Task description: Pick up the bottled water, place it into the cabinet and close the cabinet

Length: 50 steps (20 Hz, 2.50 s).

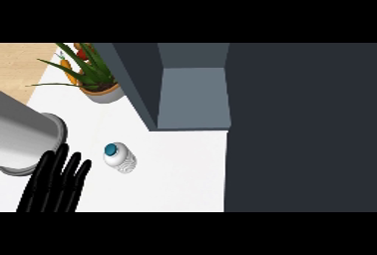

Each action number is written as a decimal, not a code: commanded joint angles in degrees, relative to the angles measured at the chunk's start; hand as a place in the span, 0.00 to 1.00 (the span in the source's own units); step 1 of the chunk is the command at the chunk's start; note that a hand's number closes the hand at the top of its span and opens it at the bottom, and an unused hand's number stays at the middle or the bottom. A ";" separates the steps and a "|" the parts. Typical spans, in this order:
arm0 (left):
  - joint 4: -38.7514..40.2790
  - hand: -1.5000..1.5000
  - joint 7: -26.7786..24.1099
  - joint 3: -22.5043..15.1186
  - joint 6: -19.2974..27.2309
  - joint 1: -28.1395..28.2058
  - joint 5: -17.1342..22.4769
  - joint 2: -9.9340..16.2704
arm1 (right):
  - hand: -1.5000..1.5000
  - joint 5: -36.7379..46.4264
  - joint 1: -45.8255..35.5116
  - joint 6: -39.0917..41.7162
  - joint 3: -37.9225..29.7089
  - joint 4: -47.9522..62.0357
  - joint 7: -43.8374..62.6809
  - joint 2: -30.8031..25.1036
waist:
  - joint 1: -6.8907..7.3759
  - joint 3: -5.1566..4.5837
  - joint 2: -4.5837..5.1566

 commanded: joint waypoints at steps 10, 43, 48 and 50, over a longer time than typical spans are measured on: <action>14.06 0.00 -11.01 14.27 -7.16 2.14 10.29 3.72 | 0.00 -12.06 7.15 2.11 -3.88 -10.29 1.53 -0.01 | -0.47 -0.06 0.16; 75.03 0.00 -41.43 29.65 -18.35 -18.83 13.23 1.63 | 0.00 -21.56 17.31 9.10 -9.36 -10.50 -6.02 -4.78 | -1.18 -0.17 0.46; 86.34 0.00 -52.28 33.19 -21.44 -21.29 15.57 -0.47 | 0.00 -19.98 17.75 8.89 -9.00 -9.24 -8.05 -4.23 | -1.14 -0.22 0.55; 87.75 0.00 -52.15 32.15 -21.27 -23.79 15.34 -2.76 | 0.00 -21.84 18.51 9.71 -10.17 -9.40 -7.96 -5.69 | -1.08 -0.13 0.44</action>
